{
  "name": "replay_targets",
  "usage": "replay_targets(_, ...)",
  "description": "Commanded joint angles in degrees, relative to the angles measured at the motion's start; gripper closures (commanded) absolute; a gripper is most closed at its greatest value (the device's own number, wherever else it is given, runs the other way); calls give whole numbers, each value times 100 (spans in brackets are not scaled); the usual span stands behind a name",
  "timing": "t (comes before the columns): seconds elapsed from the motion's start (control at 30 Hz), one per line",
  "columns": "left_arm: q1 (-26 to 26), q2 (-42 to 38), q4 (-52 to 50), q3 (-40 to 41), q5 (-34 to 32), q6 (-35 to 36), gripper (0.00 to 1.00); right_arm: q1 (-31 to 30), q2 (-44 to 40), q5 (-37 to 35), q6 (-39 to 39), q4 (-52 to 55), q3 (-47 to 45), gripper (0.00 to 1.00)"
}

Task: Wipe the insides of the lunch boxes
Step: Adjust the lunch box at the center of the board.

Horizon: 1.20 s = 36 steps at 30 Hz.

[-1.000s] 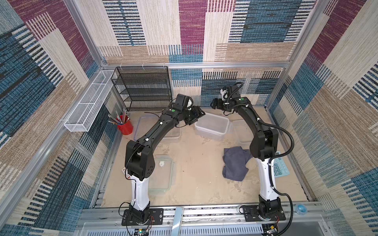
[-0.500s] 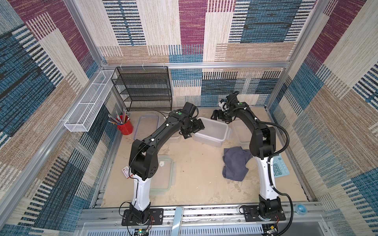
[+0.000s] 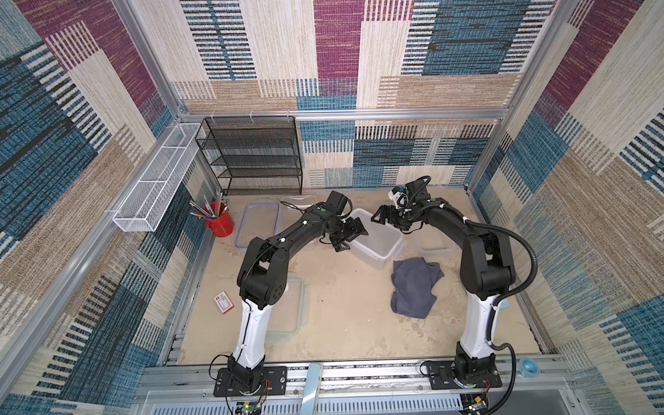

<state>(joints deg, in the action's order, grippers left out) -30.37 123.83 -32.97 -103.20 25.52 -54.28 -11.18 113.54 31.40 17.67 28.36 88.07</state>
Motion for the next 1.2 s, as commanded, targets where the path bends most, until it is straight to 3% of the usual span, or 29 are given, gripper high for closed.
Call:
replay_targets(0.0, 61, 342, -193, -502, -336, 105, 13, -16, -420, 520, 658, -900, -552, 9)
replay_targets(0.17, 226, 895, -853, -1672, -553, 411, 14, -40, -866, 508, 1031, -1390, -1247, 8)
replay_targets(0.4, 400, 1370, -1289, -2744, -554, 681, 14, -103, -780, 269, 1187, -1612, -1547, 7)
replay_targets(0.63, 445, 1103, -1325, -2199, -585, 846, 14, -104, -1158, -505, 1503, -1867, -2031, 1)
replay_targets(0.93, 453, 728, -1317, -1646, -594, 868, 14, -158, -2096, -104, 3327, -4607, -4031, 1)
replay_targets(1.17, 324, 583, -1270, -1257, -561, 780, 14, -384, -2187, -278, 4432, -6000, -4665, 8)
